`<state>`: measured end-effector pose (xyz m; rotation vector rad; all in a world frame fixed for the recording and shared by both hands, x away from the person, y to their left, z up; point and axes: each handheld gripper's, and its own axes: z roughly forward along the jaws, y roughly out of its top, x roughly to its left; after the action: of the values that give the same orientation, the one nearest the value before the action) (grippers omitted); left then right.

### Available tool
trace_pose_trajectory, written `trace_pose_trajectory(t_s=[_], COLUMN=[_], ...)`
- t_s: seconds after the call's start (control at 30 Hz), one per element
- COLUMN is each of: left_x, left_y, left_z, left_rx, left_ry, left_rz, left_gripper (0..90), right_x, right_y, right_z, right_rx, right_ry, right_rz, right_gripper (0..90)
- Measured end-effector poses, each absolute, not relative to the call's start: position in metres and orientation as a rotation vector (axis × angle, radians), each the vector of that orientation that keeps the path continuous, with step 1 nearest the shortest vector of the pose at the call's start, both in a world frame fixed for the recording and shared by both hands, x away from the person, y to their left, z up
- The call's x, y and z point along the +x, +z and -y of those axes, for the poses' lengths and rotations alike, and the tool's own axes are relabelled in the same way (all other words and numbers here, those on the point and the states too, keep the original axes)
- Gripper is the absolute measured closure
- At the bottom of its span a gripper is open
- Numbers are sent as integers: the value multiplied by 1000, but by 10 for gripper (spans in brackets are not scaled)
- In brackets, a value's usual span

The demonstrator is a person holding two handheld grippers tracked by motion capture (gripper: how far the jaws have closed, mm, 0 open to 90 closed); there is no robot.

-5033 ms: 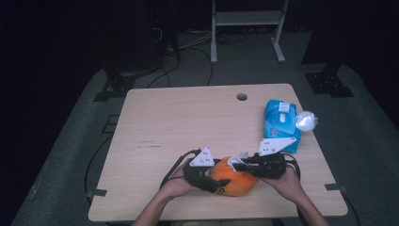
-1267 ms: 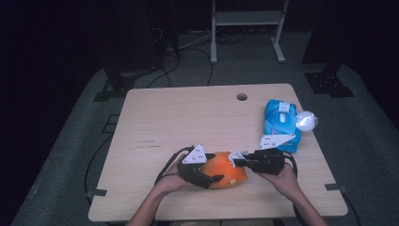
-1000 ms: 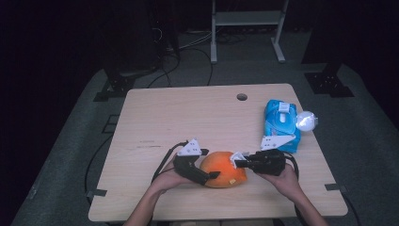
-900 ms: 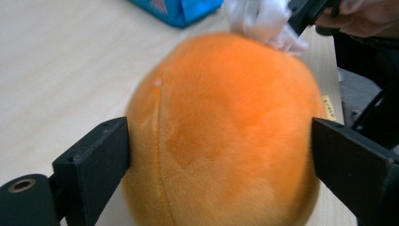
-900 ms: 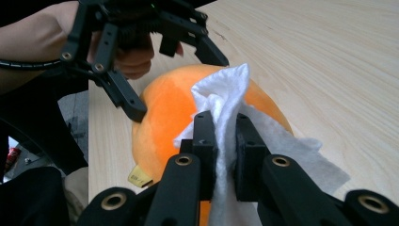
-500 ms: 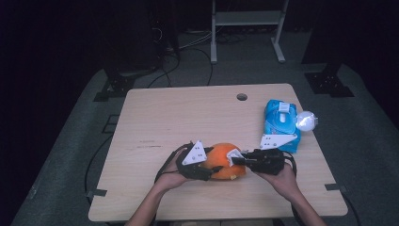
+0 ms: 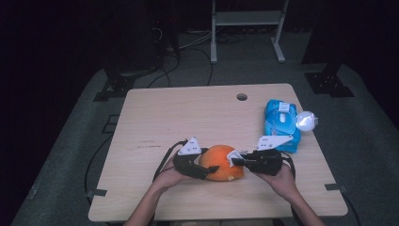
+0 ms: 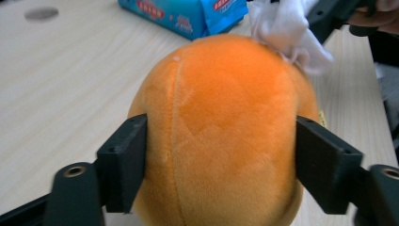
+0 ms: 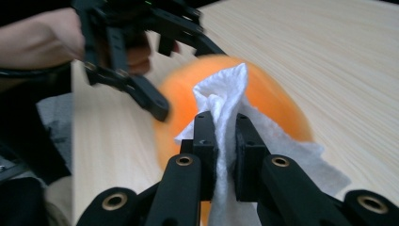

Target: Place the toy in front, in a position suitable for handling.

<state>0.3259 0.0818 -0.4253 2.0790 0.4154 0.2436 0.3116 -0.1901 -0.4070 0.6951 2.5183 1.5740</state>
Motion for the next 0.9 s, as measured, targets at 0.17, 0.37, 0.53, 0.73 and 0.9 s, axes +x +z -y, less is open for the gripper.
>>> trace_pose_trajectory(t_s=[0.17, 0.37, 0.53, 0.73, 0.9], left_x=[316, 328, 330, 313, 319], left_y=[-419, -426, -429, -416, -418], left_z=[-70, -81, -84, -64, -69], left_rx=[2125, 2055, 2062, 2116, 2049], left_ry=[329, 194, 175, 322, 262], left_rz=[-336, -459, -483, -321, -393], left_gripper=[265, 95, 237, 283, 139], right_x=[301, 314, 316, 301, 305], right_y=[-399, -407, -408, -396, -400], right_z=[174, 195, 197, 174, 179], right_rx=[599, 713, 739, 599, 631], right_ry=[1537, 1544, 1529, 1561, 1520], right_rz=[-2518, -2493, -2475, -2499, -2498], right_gripper=[813, 814, 814, 813, 816])
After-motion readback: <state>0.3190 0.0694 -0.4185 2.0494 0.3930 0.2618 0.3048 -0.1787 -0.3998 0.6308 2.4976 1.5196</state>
